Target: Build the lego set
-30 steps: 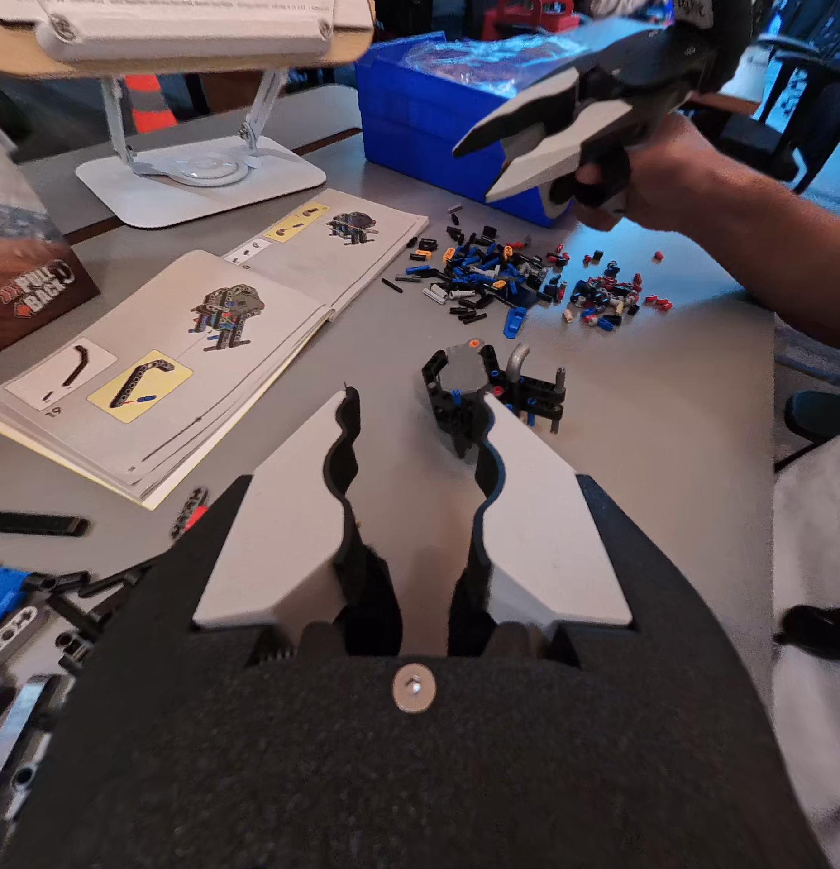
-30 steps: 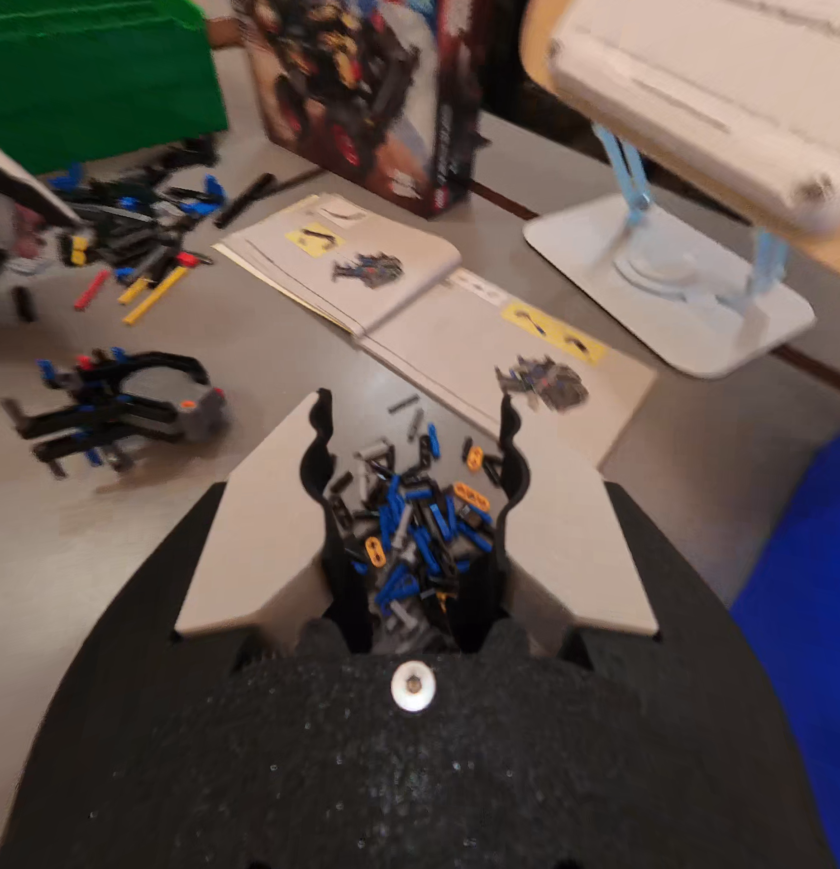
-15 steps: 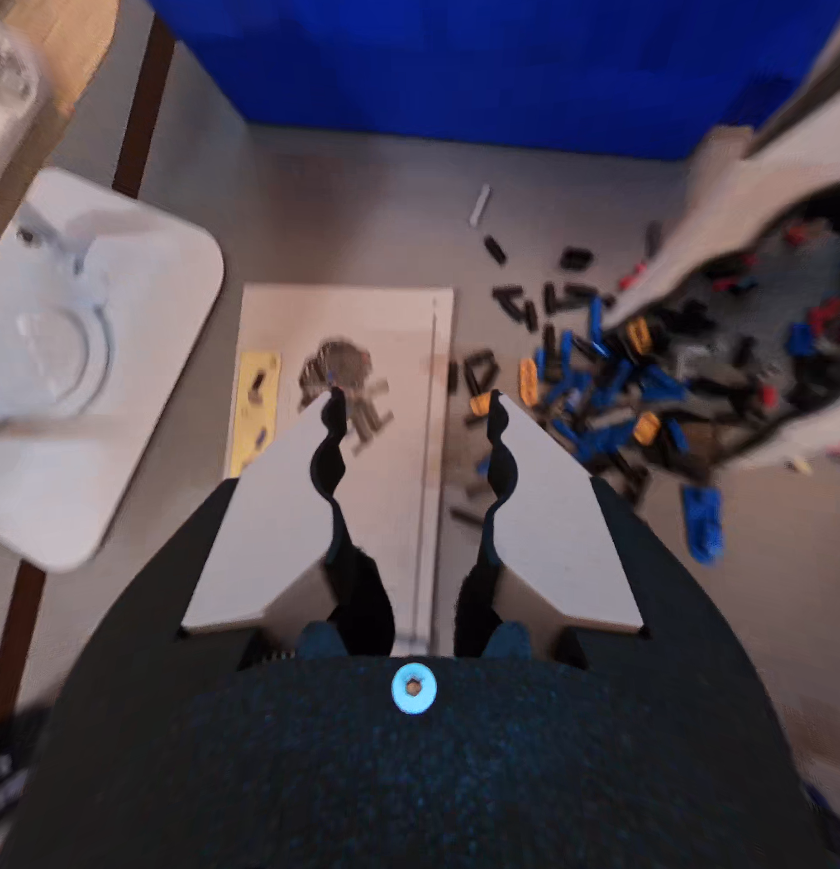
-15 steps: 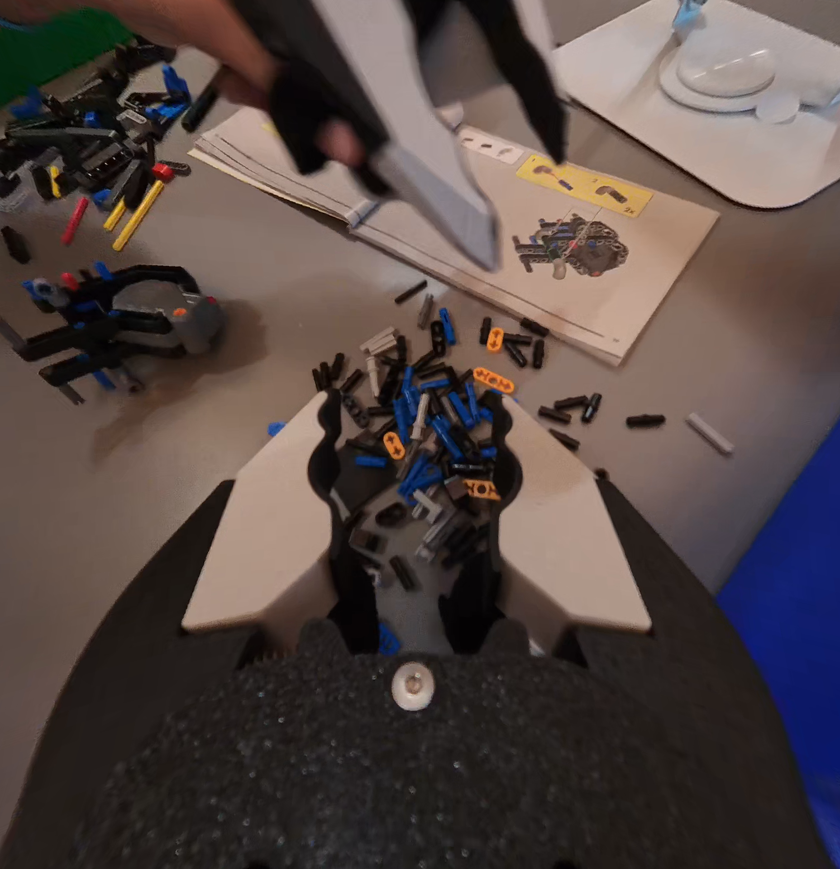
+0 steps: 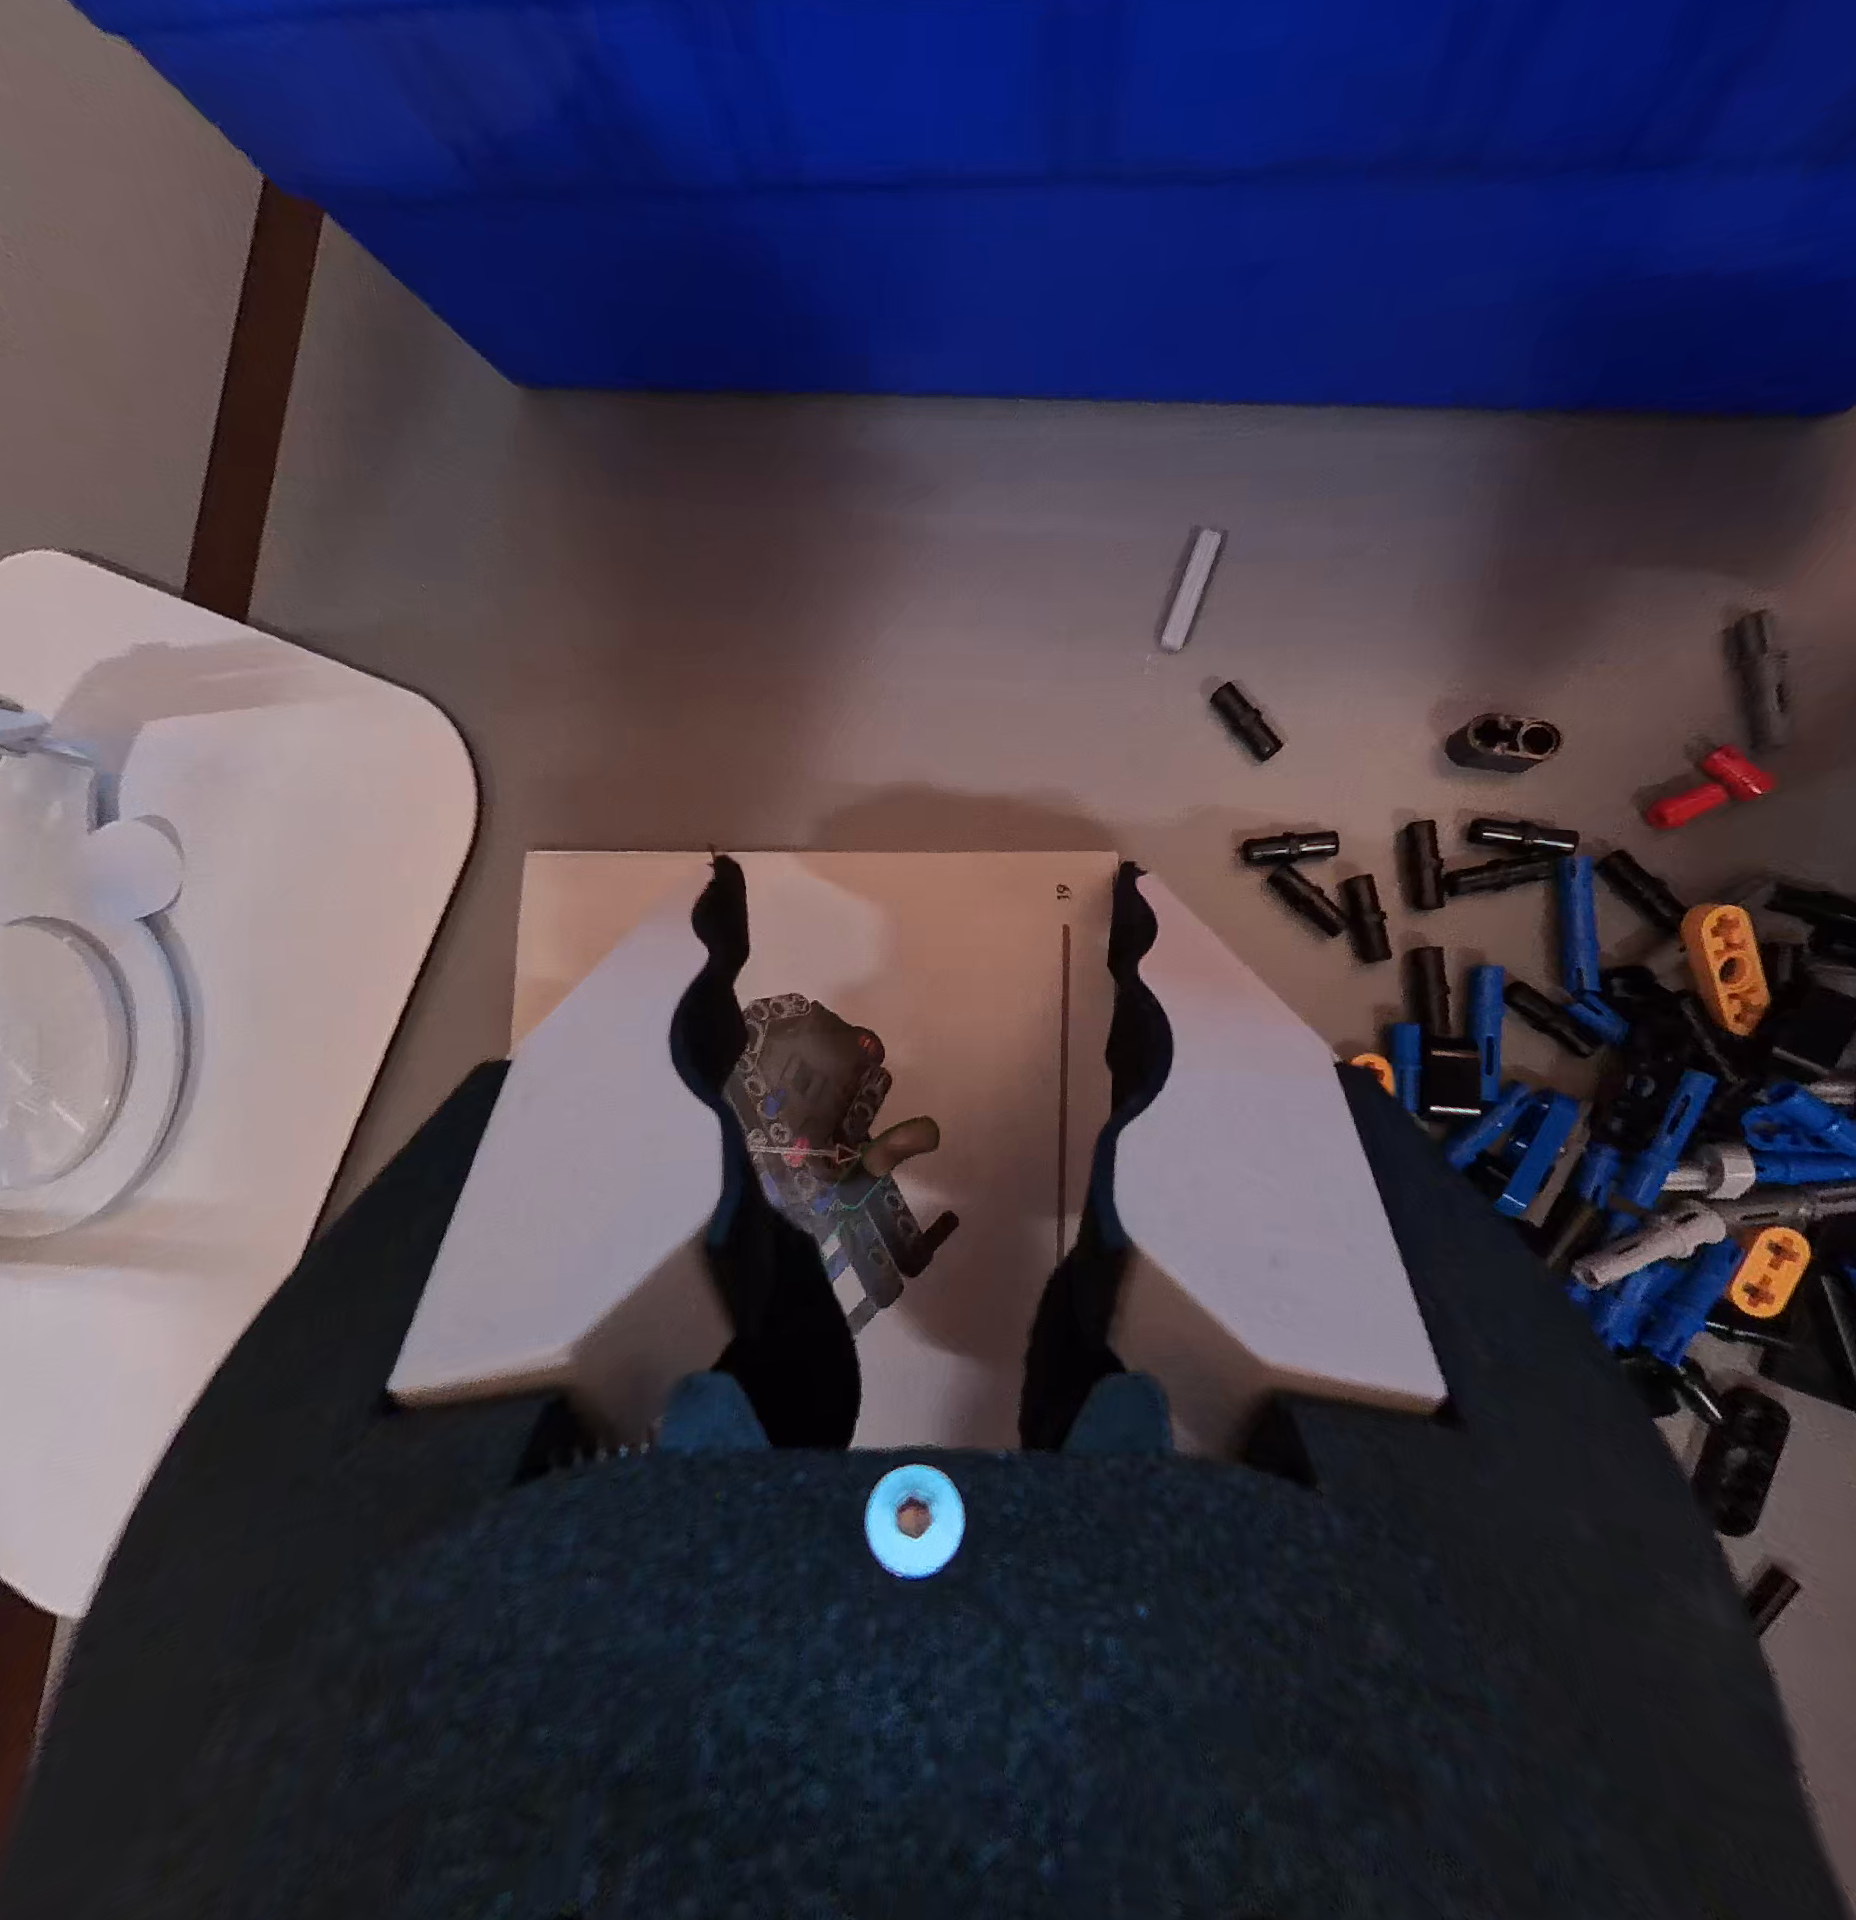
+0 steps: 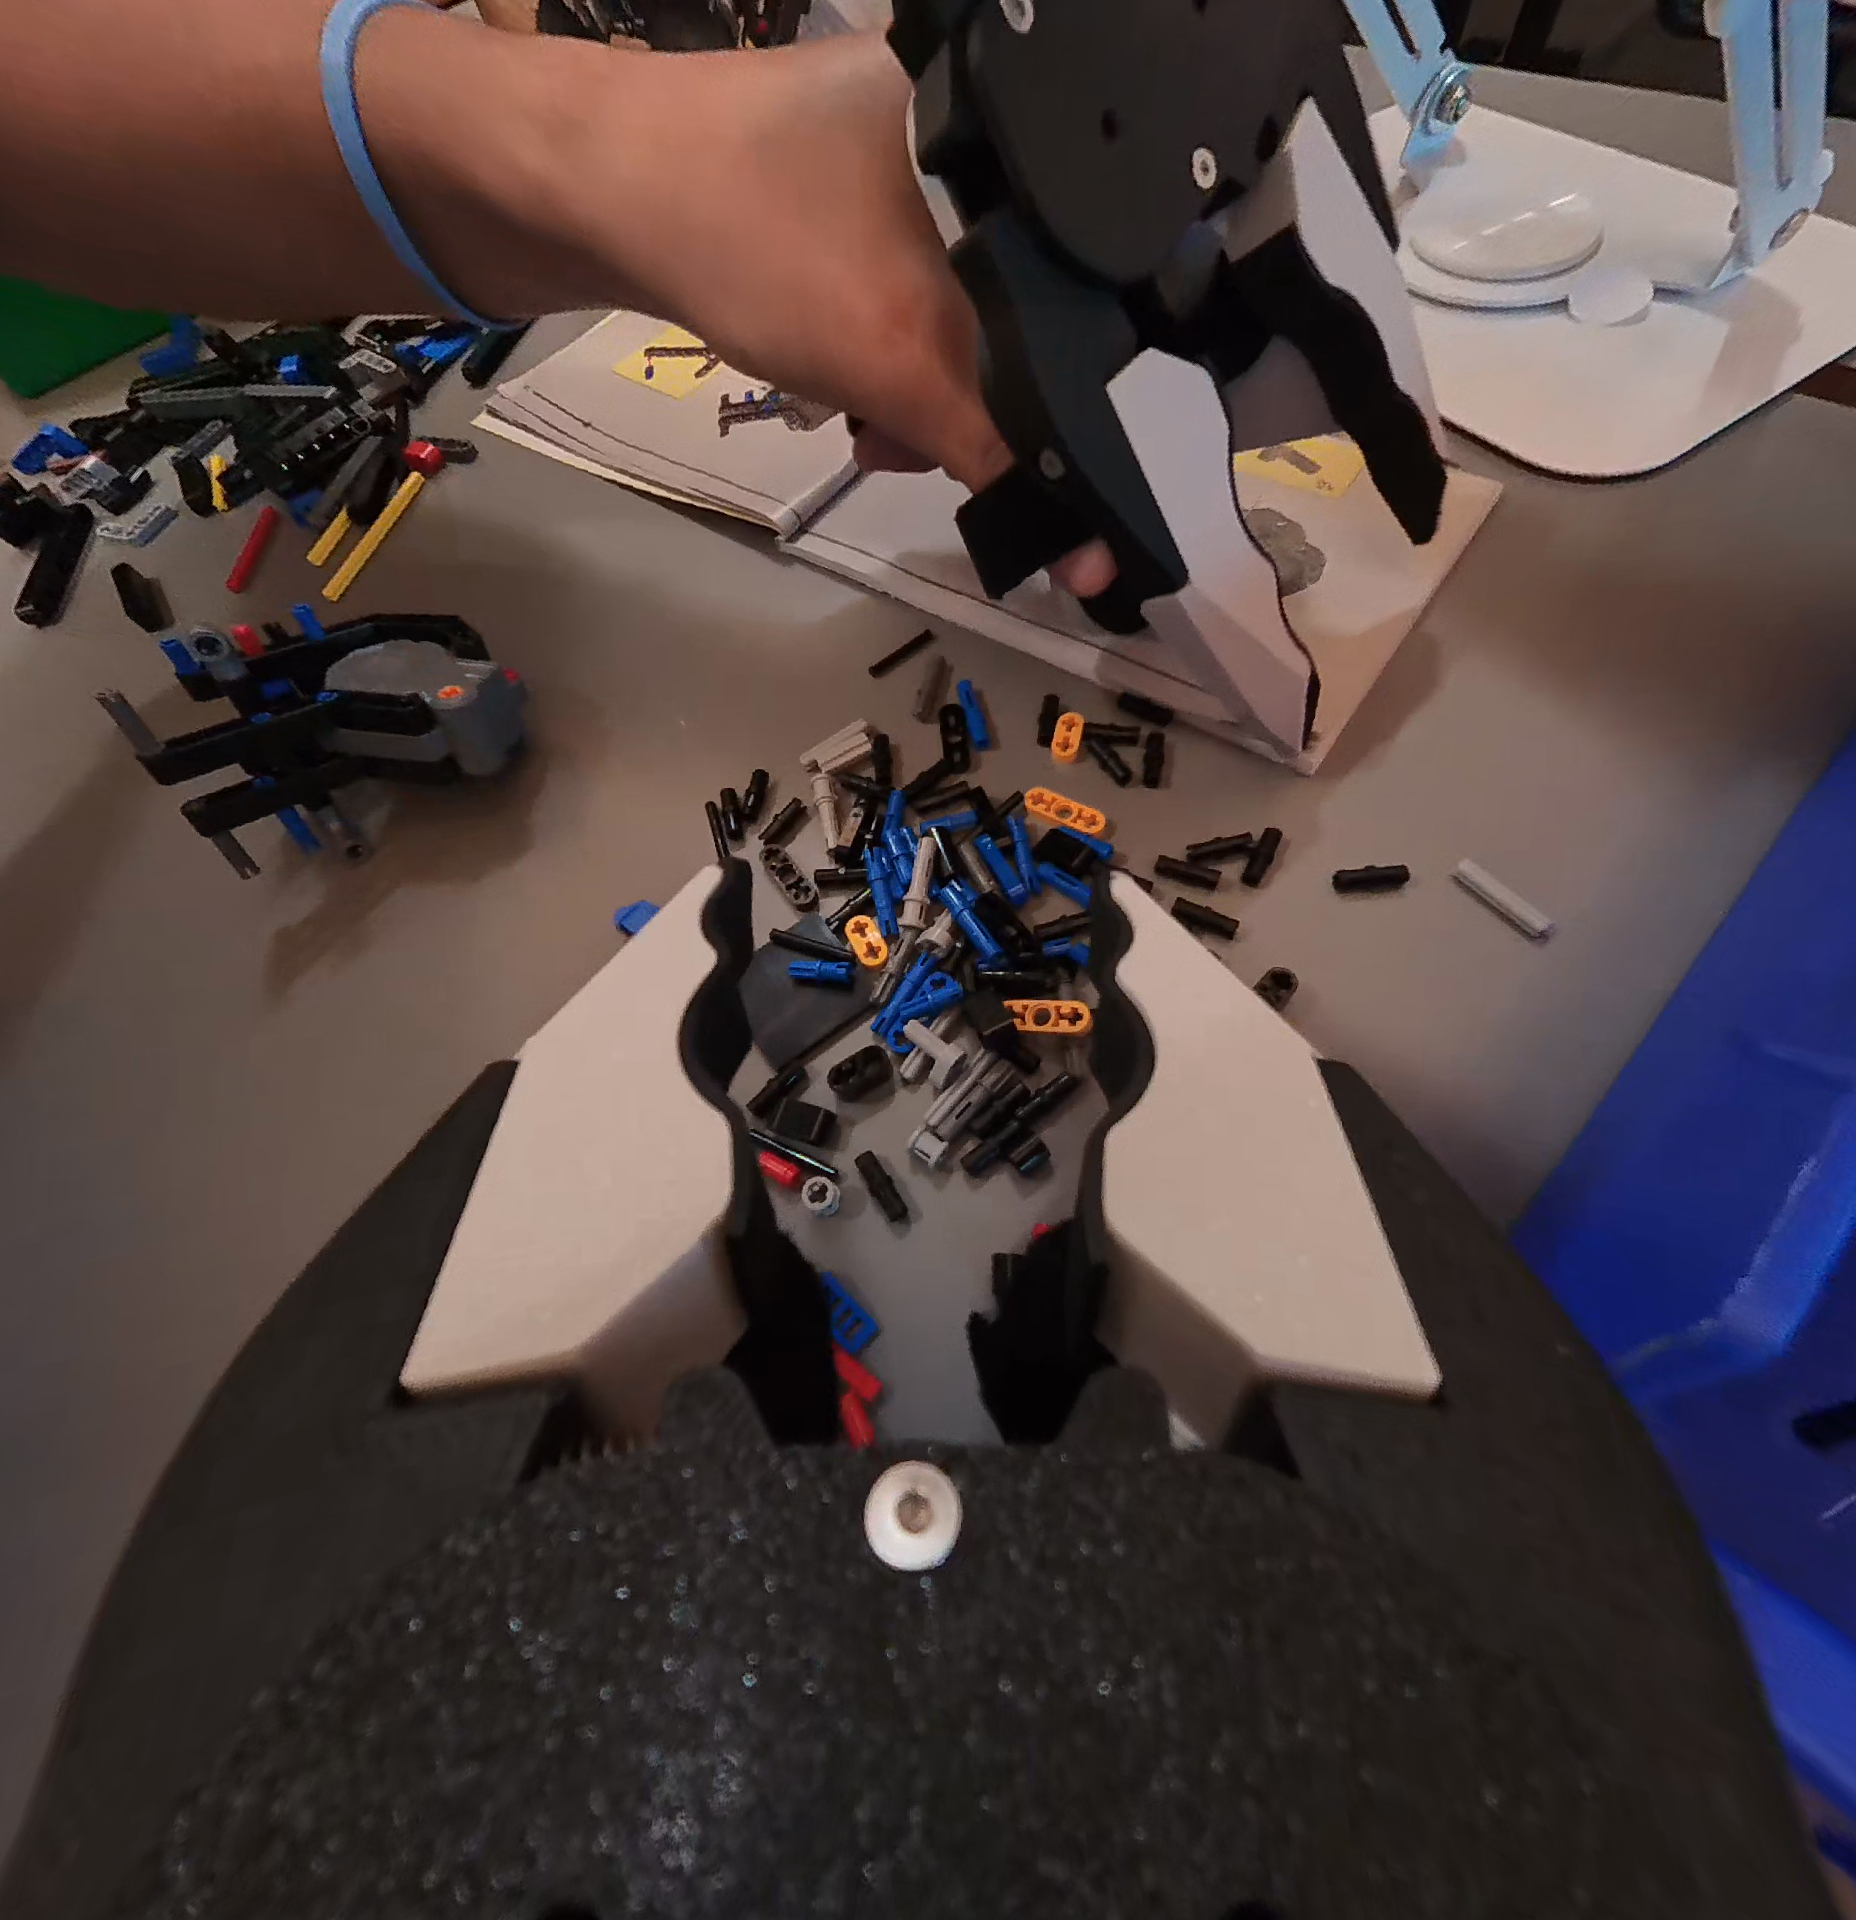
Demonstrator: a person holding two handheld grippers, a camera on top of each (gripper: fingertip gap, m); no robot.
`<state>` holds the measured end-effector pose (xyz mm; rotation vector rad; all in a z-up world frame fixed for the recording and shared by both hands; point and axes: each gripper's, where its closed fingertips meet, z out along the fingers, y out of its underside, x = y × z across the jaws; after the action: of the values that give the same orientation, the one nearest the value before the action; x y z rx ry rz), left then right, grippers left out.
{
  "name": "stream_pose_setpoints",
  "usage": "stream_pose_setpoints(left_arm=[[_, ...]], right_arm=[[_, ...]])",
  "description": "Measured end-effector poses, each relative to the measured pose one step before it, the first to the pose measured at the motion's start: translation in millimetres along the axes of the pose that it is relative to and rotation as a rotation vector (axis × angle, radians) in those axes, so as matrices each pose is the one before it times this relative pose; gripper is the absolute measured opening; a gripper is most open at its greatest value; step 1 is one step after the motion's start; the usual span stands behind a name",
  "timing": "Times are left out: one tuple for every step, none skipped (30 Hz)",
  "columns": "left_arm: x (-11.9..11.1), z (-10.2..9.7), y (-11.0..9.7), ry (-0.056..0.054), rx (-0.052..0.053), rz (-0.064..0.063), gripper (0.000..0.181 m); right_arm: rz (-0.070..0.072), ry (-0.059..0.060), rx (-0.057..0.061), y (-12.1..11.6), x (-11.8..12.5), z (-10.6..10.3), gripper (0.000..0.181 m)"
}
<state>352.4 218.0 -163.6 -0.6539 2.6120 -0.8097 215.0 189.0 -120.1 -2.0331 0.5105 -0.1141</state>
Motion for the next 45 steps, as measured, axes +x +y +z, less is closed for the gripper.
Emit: stream_pose_setpoints(left_arm=[[-1.3, -1.53, -0.18, -0.0017, 0.0053, -0.0053, 0.068], [-1.42, -1.44, -0.11, -0.0013, 0.0049, -0.0038, 0.067], [-0.98, -0.9, 0.58, 0.0017, 0.0004, -0.0051, 0.067], [-0.17, -0.41, 0.47, 0.0047, 0.0011, -0.0056, 0.066], [0.57, -0.25, 0.14, 0.0072, 0.0042, -0.0053, 0.064], [0.84, 0.04, 0.36, 0.0075, 0.0006, -0.0048, 0.063], [0.72, 0.1, 1.18, 0.0055, -0.0063, -0.0005, 0.063], [1.08, -0.16, 0.84, 0.0088, -0.0056, 0.0001, 0.059], [3.41, -0.66, -0.29, 0.023, 0.0022, -0.0032, 0.047], [5.57, -0.87, -0.9, 0.0341, 0.0067, -0.0046, 0.03], [4.89, -0.34, -0.65, 0.0245, 0.0044, -0.0045, 0.014], [3.35, 0.44, 0.26, 0.0107, -0.0006, 0.0015, 0.003], [1.25, 1.31, 1.39, -0.0048, -0.0074, 0.0114, 0.001], [0.33, 1.06, 0.8, -0.0109, -0.004, 0.0151, 0.001], [0.31, 0.72, 0.39, -0.0078, -0.0026, 0.0092, 0.0], [0.12, -0.05, -0.48, -0.0055, 0.0013, 0.001, 0.0], [-0.17, -1.14, -1.21, -0.0036, 0.0077, -0.004, 0.0], [0.0, -1.5, -0.73, 0.0013, 0.0058, -0.0057, 0.0], [0.07, -2.66, -1.48, 0.0054, 0.0132, -0.0117, 0.0], [0.5, -3.71, -1.48, 0.0118, 0.016, -0.0145, 0.0], [0.79, -4.88, -1.89, 0.0176, 0.0211, -0.0191, 0.0], [0.16, -6.46, -3.46, 0.0148, 0.0364, -0.022, 0.0], [-0.35, -7.21, -3.05, 0.013, 0.0369, -0.0212, 0.0], [-0.78, -8.13, -2.99, 0.0115, 0.0406, -0.0207, 0.0], [0.25, -8.96, -3.84, 0.0183, 0.0504, -0.0165, 0.0], [2.11, -9.26, -3.53, 0.0307, 0.051, -0.0174, 0.0], [2.57, -9.68, -3.21, 0.0317, 0.0494, -0.026, 0.0], [3.85, -9.98, -4.13, 0.037, 0.0542, -0.0307, 0.0], [6.49, -10.37, -4.41, 0.0524, 0.0538, -0.0332, 0.0], [6.27, -10.78, -5.3, 0.0465, 0.0581, -0.0285, 0.0], [4.46, -10.97, -5.97, 0.0303, 0.06, -0.0202, 0.0], [4.51, -10.3, -4.65, 0.0313, 0.0454, -0.0188, 0.0], [2.69, -9.15, -3.52, 0.0192, 0.0344, -0.0173, 0.0], [1.44, -8.45, -3.83, 0.0112, 0.0364, -0.0141, 0.0], [1.17, -7.64, -3.11, 0.012, 0.0305, -0.0183, 0.0], [0.54, -6.97, -2.45, 0.0055, 0.0259, -0.0186, 0.0], [1.43, -6.58, -2.35, 0.0096, 0.0249, -0.017, 0.0], [2.94, -6.15, -1.7, 0.0171, 0.0217, -0.0173, 0.0], [3.75, -5.75, -1.8, 0.0225, 0.0233, -0.0189, 0.0], [3.17, -5.26, -1.36, 0.0195, 0.0199, -0.0223, 0.0], [2.28, -4.79, -1.65, 0.0166, 0.0217, -0.0255, 0.0], [2.56, -4.08, -1.85, 0.0242, 0.0234, -0.0327, 0.0], [2.02, -3.34, -1.29, 0.0249, 0.0199, -0.0377, 0.0], [0.67, -2.79, -1.4, 0.0158, 0.0226, -0.0292, 0.0], [1.14, -2.1, -0.84, 0.0176, 0.0174, -0.0218, 0.0]], right_arm=[[0.0028, -0.0061, 0.0027, -0.65, -1.02, -0.55, 0.064], [0.0026, -0.0051, 0.0019, -0.53, -0.81, -0.45, 0.064], [0.0005, -0.001, 0.0028, -0.61, -0.34, -0.6, 0.064], [-0.0011, 0.0015, 0.0043, -0.87, 0.14, -0.62, 0.063], [-0.0006, 0.0019, 0.0037, -0.72, 0.41, -0.64, 0.063], [0.0006, 0.0024, 0.0006, -0.12, 0.59, -0.19, 0.063], [0.0004, 0.0021, -0.0016, 0.26, 0.72, -0.11, 0.063], [0.0004, 0.001, -0.0008, 0.27, 0.49, -0.03, 0.063], [0.0013, -0.0002, 0.0015, -0.2, 0.21, -0.21, 0.063], [0.0015, 0.0, 0.0025, -0.48, 0.11, -0.27, 0.062], [0.0005, 0.0, 0.002, -0.33, 0.06, -0.21, 0.062], [0.0002, -0.0007, 0.0021, -0.27, -0.13, -0.09, 0.062], [0.0011, -0.0014, 0.0004, -0.14, -0.15, -0.07, 0.062], [0.0008, -0.0009, -0.0013, 0.14, -0.23, -0.01, 0.061], [0.0005, 0.0005, -0.0007, 0.2, 0.19, -0.06, 0.061], [0.0008, 0.0004, 0.0003, 0.1, 0.19, -0.07, 0.061], [0.0006, -0.0008, -0.0003, 0.14, -0.01, -0.03, 0.061], [0.0004, 0.0003, -0.0009, 0.15, 0.21, 0.05, 0.06], [0.0009, 0.0026, 0.0008, -0.04, 0.67, 0.02, 0.06], [0.0018, 0.0031, 0.002, -0.18, 1.0, 0.16, 0.06], [0.0029, 0.0012, 0.0031, -0.19, 0.98, 0.1, 0.06], [0.0036, 0.0, 0.0063, -0.66, 0.82, 0.11, 0.06], [-0.0001, -0.0013, 0.0132, -2.0, 0.43, -0.06, 0.061], [-0.0054, -0.0004, 0.0188, -3.17, -0.04, -0.19, 0.061], [-0.0115, 0.0007, 0.0215, -3.98, -0.23, -0.07, 0.061], [-0.0079, -0.0023, 0.0265, -5.22, -0.54, 0.73, 0.061], [0.0062, -0.0153, 0.028, -6.52, -2.01, 1.54, 0.062], [0.0175, -0.0273, 0.0231, -7.55, -2.94, 2.61, 0.064], [0.0256, -0.025, 0.0115, -8.03, -1.64, 3.46, 0.066], [0.0342, -0.0243, 0.0099, -10.23, -1.38, 4.14, 0.069], [0.0385, -0.0265, 0.0155, -12.52, -2.19, 4.69, 0.071], [0.0287, -0.0212, 0.0179, -13.33, -1.69, 5.82, 0.071], [0.0086, -0.0045, 0.017, -12.35, 1.52, 7.27, 0.071], [0.0004, 0.0051, 0.0104, -10.63, 3.78, 8.29, 0.073], [0.004, 0.0002, 0.0127, -9.59, 4.12, 8.56, 0.073], [0.0193, -0.0017, 0.0066, -6.32, 4.61, 8.87, 0.071], [0.0241, -0.0198, -0.0102, -2.03, 1.71, 9.44, 0.07], [0.0227, -0.031, -0.0127, 0.11, -0.39, 9.19, 0.066], [0.0217, -0.0407, -0.0017, 0.41, -2.14, 8.55, 0.065], [0.0167, -0.0309, 0.004, 0.69, -0.99, 7.27, 0.064], [0.0238, -0.0315, 0.0183, -0.69, -0.95, 5.68, 0.06], [0.0336, -0.0587, 0.0328, -2.83, -4.88, 5.49, 0.058], [0.0407, -0.0663, 0.0216, -1.36, -5.83, 6.01, 0.058], [0.0435, -0.0617, 0.0039, 0.32, -4.88, 5.46, 0.057], [0.0407, -0.0714, 0.0176, -2.12, -6.48, 4.06, 0.055]])
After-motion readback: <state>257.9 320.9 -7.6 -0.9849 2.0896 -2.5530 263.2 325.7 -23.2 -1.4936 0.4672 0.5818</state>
